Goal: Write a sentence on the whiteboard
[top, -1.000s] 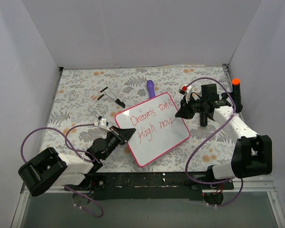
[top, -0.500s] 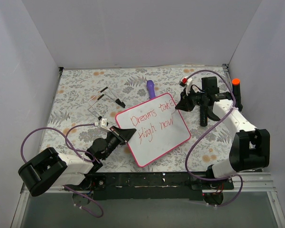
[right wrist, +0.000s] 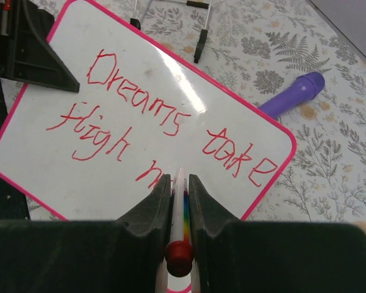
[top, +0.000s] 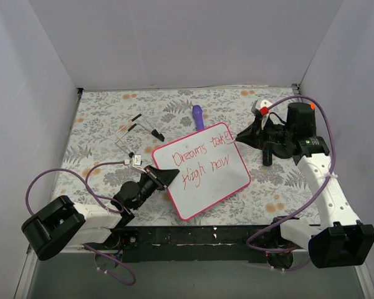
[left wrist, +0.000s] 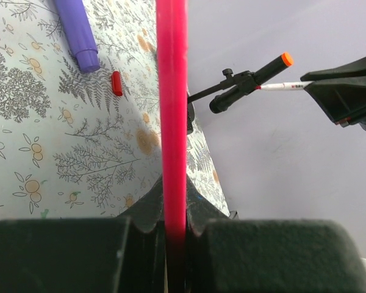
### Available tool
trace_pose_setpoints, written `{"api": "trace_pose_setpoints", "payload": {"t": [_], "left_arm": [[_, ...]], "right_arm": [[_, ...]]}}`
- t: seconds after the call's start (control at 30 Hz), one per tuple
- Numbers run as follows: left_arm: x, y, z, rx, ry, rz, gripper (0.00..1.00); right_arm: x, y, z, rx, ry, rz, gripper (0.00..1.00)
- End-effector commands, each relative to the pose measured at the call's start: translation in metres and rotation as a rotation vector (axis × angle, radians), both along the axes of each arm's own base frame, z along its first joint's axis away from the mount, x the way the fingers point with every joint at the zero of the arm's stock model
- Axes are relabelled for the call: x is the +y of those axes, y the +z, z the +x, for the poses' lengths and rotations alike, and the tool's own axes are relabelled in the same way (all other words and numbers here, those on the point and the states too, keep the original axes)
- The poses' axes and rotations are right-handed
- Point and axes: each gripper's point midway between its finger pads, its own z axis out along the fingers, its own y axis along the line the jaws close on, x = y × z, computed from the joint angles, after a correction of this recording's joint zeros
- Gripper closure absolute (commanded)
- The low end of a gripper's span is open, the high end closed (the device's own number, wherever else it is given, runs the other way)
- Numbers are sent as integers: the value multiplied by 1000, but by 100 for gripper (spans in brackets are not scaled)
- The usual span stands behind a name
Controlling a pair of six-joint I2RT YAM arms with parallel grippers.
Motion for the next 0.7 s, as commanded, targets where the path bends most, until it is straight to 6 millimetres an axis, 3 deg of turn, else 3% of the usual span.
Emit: {"api": "trace_pose_setpoints", "payload": {"t": [0.0,0.2,0.4,0.67], "left_arm": [[-1,80,-4,-194,-15,-168,100],[-1,108,-4,-280,-13,-120,100],[2,123,-2,-332,-2,-52,100],[20,154,2,-399,37,3,100]], "right_arm": [[3,4,-29,37,78,58,99],[-6,24,-52,7,110,101,99],[-16,44,-66,-40,100,128,99],[-29,56,-85,-76,62,171,99]]}}
